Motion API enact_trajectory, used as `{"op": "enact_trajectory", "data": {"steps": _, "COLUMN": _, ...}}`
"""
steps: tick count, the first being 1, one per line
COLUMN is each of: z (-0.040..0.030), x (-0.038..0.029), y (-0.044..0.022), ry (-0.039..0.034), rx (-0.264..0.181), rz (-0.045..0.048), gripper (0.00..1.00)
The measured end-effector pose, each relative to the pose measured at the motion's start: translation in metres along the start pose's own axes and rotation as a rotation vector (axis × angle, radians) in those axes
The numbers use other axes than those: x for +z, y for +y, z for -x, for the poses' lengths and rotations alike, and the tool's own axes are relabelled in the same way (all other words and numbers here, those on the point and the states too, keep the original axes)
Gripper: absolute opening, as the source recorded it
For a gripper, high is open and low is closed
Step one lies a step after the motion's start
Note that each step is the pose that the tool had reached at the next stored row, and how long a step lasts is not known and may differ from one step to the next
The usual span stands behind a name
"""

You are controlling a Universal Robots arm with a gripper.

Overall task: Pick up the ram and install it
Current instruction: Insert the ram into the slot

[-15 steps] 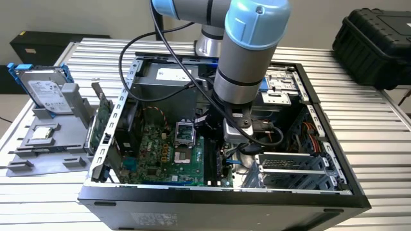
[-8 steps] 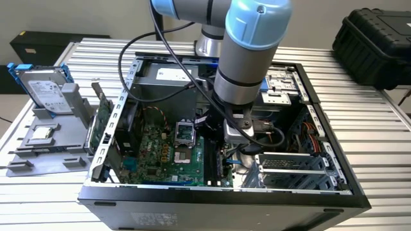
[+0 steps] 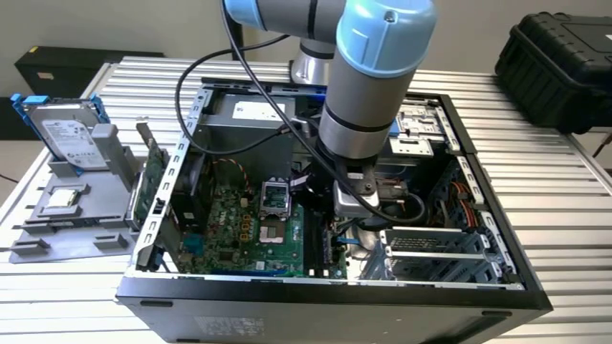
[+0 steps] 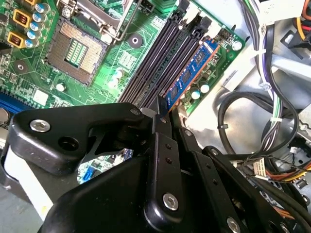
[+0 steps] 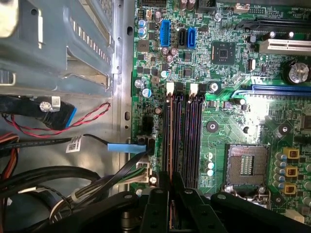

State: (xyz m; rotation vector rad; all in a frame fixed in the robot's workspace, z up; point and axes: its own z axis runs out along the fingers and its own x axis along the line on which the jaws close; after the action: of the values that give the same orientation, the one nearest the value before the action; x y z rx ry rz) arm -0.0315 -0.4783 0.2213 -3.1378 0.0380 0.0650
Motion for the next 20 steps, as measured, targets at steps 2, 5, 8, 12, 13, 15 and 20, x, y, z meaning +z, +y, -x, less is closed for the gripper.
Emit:
{"op": "enact_trajectory", "data": {"steps": 2, "z": 0.0000, "x": 0.0000, "y": 0.0003, "ry": 0.0000, "rx": 0.000, "rz": 0.0000, "gripper": 0.00}}
{"op": "enact_trajectory", "data": {"steps": 5, "z": 0.0000, "x": 0.0001, "y": 0.0003, "ry": 0.0000, "rx": 0.000, "rz": -0.0002, "gripper": 0.00}}
{"op": "enact_trajectory", "data": {"steps": 8, "z": 0.0000, "x": 0.0000, "y": 0.0003, "ry": 0.0000, "rx": 0.000, "rz": -0.0001, "gripper": 0.00}}
{"op": "enact_trajectory", "data": {"steps": 12, "z": 0.0000, "x": 0.0000, "y": 0.0003, "ry": 0.0000, "rx": 0.000, "rz": -0.0002, "gripper": 0.00}}
{"op": "enact_trajectory", "data": {"steps": 13, "z": 0.0000, "x": 0.0000, "y": 0.0003, "ry": 0.0000, "rx": 0.000, "rz": -0.0001, "gripper": 0.00}}
{"op": "enact_trajectory", "data": {"steps": 15, "z": 0.0000, "x": -0.0005, "y": 0.0004, "ry": -0.0001, "rx": 0.000, "rz": 0.0000, "gripper": 0.00}}
{"op": "enact_trajectory", "data": {"steps": 20, "z": 0.0008, "x": -0.0159, "y": 0.0001, "ry": -0.0001, "rx": 0.000, "rz": -0.0002, "gripper": 0.00}}
